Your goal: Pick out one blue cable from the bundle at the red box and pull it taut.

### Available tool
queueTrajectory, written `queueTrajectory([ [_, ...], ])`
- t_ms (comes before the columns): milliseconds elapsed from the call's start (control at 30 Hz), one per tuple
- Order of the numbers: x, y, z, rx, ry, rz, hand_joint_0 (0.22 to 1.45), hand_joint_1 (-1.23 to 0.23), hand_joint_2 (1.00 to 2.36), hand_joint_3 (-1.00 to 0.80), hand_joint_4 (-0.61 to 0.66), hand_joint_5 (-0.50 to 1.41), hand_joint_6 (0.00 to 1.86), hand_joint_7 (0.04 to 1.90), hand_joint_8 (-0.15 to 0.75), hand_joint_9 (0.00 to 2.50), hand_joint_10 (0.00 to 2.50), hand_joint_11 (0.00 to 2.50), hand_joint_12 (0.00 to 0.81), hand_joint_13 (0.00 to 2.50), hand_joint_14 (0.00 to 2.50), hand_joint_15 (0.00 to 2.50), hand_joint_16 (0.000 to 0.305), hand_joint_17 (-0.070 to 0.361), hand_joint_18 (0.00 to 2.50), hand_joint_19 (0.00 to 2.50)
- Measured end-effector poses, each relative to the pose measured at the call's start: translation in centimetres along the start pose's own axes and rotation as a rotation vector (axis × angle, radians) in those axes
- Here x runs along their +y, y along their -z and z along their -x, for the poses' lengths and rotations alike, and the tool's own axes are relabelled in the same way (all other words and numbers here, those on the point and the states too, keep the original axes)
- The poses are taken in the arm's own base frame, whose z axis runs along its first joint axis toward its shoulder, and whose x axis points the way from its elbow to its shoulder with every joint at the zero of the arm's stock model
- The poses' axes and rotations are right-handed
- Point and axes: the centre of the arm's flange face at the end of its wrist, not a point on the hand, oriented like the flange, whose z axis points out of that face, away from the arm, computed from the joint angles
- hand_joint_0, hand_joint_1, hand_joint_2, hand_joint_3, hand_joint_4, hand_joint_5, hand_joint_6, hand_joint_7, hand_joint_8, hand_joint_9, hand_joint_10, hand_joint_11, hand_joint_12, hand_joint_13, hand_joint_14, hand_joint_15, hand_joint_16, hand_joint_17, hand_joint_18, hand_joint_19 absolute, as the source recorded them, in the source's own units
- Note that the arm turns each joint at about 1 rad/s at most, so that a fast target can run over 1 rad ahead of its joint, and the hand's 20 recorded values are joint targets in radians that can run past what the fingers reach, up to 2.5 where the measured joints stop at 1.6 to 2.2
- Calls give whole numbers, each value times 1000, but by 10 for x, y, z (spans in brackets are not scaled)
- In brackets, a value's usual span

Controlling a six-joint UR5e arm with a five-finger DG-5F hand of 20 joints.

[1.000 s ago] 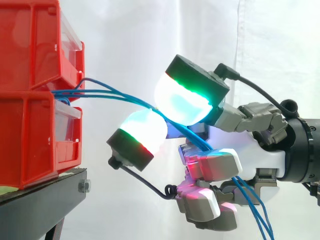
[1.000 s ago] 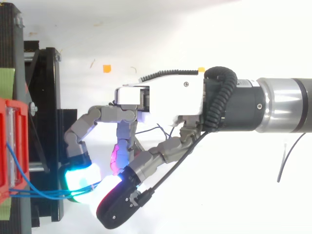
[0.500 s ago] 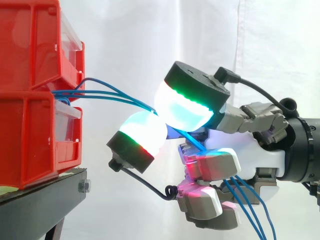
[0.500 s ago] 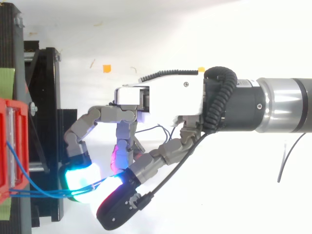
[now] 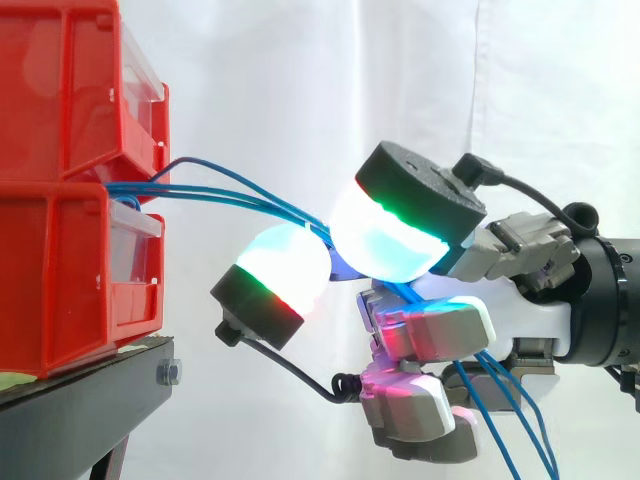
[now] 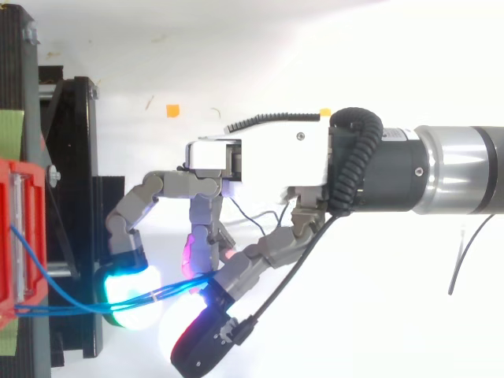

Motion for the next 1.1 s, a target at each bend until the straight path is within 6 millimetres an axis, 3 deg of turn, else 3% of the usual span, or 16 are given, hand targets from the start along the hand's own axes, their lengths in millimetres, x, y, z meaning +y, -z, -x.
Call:
queueTrajectory([
  [233,0,0,0,4,0,0,450,-730,1000,-500,-1,-51,856,945,309,1613,26,778,400,1408,25,713,63,141,1337,966],
  [500,0,0,0,5,0,2,561,-528,1000,-500,-48,-52,848,978,286,1615,28,792,358,1386,25,741,53,119,1255,1022],
  [600,0,0,0,5,0,2,620,-588,1000,-500,-69,-51,846,1010,285,1612,26,819,354,1379,26,747,50,113,1230,1037],
  [767,0,0,0,5,0,2,636,-772,1014,-322,-33,-53,840,1143,293,1596,28,817,361,1372,27,749,51,114,1213,1038],
  [1100,0,0,0,4,0,3,714,-929,1017,-270,31,-76,896,1102,307,1516,27,827,374,1339,27,756,52,117,1183,1017],
])
